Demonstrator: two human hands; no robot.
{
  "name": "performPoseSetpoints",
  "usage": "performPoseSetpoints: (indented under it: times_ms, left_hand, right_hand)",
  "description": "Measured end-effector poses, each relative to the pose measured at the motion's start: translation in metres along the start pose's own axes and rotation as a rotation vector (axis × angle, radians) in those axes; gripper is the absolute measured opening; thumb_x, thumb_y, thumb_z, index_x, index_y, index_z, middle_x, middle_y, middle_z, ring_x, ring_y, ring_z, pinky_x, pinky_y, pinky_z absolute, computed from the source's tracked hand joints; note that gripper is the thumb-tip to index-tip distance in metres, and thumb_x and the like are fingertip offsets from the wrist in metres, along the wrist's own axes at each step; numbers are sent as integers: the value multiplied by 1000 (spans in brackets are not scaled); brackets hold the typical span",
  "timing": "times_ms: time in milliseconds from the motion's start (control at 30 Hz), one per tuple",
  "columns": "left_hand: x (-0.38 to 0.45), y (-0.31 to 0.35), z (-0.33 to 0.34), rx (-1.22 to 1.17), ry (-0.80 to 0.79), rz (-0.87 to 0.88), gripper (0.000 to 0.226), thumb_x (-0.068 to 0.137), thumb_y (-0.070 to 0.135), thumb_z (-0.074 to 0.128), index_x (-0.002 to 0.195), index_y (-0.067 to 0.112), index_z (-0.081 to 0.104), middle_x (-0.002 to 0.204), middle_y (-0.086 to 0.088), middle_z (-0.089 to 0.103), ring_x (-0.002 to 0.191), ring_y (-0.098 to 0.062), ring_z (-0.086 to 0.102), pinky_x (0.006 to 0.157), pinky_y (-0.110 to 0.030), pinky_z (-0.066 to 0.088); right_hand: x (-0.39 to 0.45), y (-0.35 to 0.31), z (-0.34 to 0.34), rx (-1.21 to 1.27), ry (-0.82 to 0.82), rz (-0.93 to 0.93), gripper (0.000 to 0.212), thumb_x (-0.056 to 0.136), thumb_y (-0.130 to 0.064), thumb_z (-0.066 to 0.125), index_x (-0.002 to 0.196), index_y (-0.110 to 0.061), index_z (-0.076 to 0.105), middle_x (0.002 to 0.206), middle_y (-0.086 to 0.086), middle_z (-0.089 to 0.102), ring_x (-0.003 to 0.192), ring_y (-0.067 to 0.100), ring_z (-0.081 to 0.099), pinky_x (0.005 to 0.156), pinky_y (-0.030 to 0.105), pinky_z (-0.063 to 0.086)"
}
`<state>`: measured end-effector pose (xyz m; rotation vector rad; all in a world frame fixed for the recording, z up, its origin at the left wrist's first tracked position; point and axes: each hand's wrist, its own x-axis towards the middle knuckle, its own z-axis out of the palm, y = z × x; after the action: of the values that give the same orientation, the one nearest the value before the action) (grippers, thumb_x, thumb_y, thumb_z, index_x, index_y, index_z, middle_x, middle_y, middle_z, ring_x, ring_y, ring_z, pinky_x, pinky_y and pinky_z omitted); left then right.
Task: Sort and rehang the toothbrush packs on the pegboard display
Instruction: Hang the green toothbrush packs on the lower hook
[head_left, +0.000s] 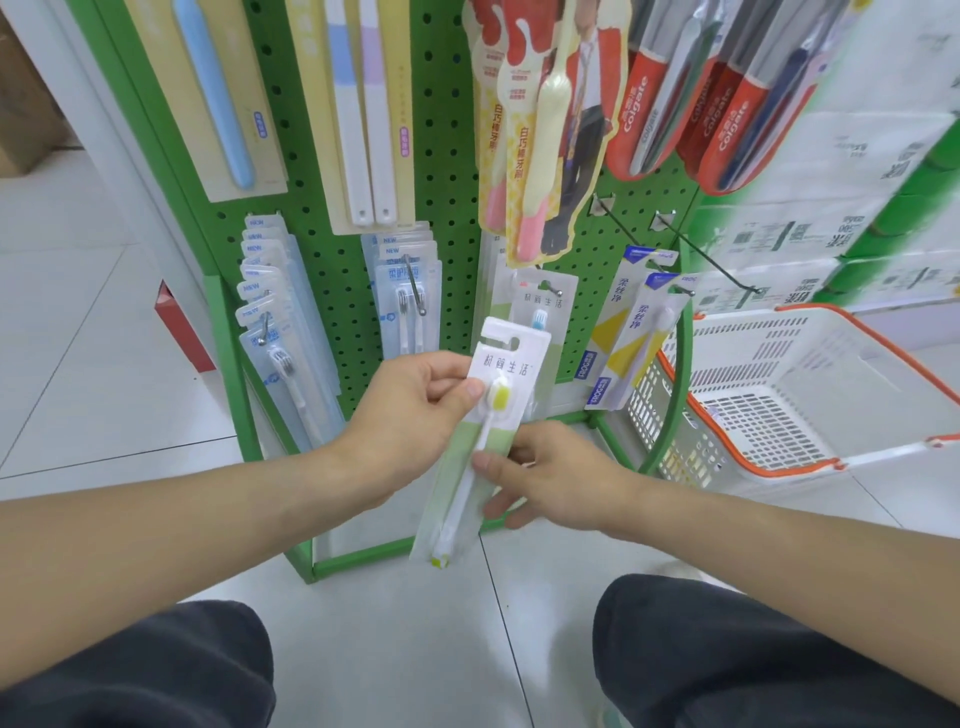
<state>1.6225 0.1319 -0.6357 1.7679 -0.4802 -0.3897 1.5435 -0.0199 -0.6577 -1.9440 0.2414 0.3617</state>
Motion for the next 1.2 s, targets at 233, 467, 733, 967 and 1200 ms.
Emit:
performPoseSetpoints:
  times_ms: [233,467,733,967,1200]
  left_hand:
    - [19,11,15,38,27,193,20,99,6,61,103,21,73,95,13,77,91,-2,73,88,-24,57]
    - [32,6,25,55,84,180,12,98,10,63,102,17,72,93,9,78,87,-1,73,85,-20,57]
    - [42,8,34,25,122,217,13,98,10,63,103,18,73,94,10,76,87,4,71,78,-10,53]
    - [49,3,39,3,137,222,15,98,10,63,98,24,70,90,17,71,83,10,68,76,-6,50]
    - [56,-1,41,12,156,218,14,98,12,64,99,24,69,91,14,72,89,1,70,81,-12,54]
  right_hand:
    - [2,0,-18,100,165,-55,18,106,-22,53,113,-10,63,92,3,67,89,31,76,82,43,63]
    - [6,1,-22,206,236,10,46,107,-43,43,99,-1,59,68,-4,58,83,34,77,85,52,61]
    - [17,5,-27,175,302,19,57,107,-47,39,111,6,60,103,33,68,79,33,77,83,55,61]
    - [22,9,-29,107,326,43,52,106,-53,37,103,-8,64,78,14,72,73,36,76,86,58,58]
    - [26,9,-34,77,316,70,52,105,-55,37,106,-9,62,90,25,60,73,30,76,82,54,61]
